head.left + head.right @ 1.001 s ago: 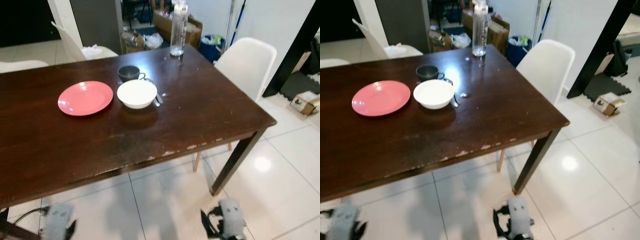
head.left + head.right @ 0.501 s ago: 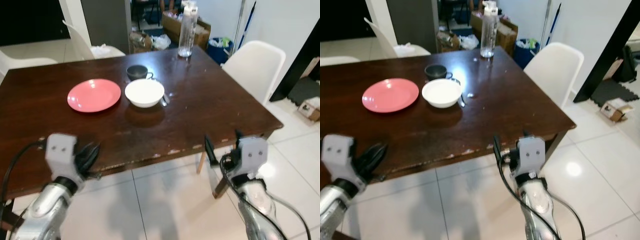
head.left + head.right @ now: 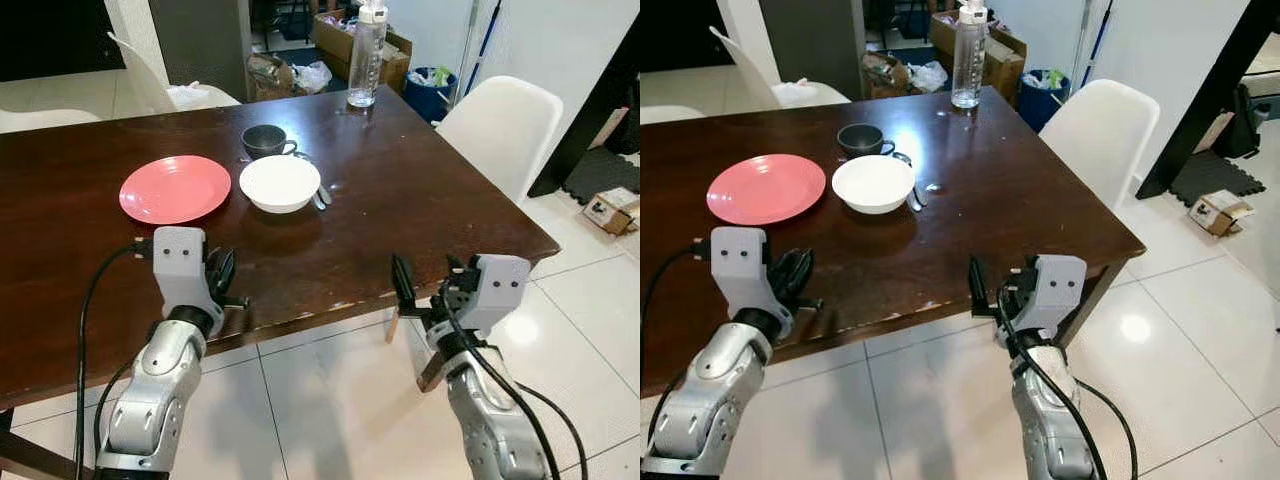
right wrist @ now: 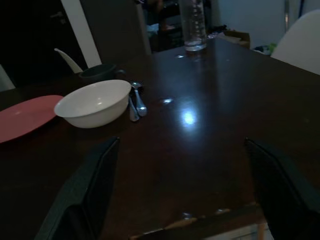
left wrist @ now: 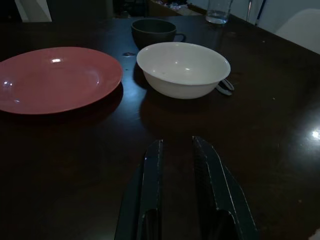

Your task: Setting the table

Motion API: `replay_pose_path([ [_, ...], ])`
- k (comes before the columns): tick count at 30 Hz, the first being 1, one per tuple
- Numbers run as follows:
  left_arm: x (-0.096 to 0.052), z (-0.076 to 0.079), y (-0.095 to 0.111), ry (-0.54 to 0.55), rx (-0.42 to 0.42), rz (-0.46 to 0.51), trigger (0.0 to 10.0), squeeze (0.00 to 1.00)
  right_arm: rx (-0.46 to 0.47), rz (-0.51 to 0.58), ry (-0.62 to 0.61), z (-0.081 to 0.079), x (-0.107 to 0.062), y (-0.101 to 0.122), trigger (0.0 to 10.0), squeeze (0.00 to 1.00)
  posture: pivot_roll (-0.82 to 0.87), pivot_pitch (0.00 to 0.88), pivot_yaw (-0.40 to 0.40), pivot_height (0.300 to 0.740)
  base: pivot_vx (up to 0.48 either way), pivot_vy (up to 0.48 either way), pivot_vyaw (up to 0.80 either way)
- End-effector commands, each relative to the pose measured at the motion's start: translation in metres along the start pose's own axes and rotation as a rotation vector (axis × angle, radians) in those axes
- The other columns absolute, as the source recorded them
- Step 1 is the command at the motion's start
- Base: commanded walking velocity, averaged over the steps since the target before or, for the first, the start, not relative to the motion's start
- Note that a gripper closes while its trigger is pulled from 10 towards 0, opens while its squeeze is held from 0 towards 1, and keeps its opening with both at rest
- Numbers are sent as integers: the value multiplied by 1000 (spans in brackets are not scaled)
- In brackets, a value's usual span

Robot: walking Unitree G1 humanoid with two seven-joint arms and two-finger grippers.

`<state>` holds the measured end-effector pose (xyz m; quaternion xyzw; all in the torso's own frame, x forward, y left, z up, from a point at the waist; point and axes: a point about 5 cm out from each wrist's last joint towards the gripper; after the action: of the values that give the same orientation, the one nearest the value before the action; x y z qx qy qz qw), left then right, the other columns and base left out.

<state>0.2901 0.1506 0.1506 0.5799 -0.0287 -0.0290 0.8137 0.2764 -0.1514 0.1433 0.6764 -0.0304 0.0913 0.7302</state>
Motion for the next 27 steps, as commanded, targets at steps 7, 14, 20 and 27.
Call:
replay_pose_path([
  [7,2,2,-11,-17,73,-35,10000,0,5,-36,2,-3,-3,-3,10000,0,-118,0,39,740,0,0,0],
  [14,2,8,-14,-39,98,-37,10000,0,7,-45,12,-4,-2,-2,10000,0,-119,0,38,740,0,0,0],
  [20,2,10,-17,-52,105,-37,10000,0,3,-50,14,-4,-2,-2,10000,0,-121,0,40,740,0,0,0],
  [27,1,10,-19,-56,106,-40,10000,0,-4,-60,17,-4,-4,-5,10000,0,-123,0,41,740,0,0,0],
])
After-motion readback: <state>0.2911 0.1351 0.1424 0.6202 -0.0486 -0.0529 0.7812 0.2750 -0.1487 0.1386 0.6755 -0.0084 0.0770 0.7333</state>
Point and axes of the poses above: a point about 5 cm out from each wrist's last joint towards the gripper, its own x axis pointing out of the wrist towards the gripper, its own y axis along the axis of the wrist's last joint, z = x × y, and after that the axes turned 15 degrees about -x, right-handed
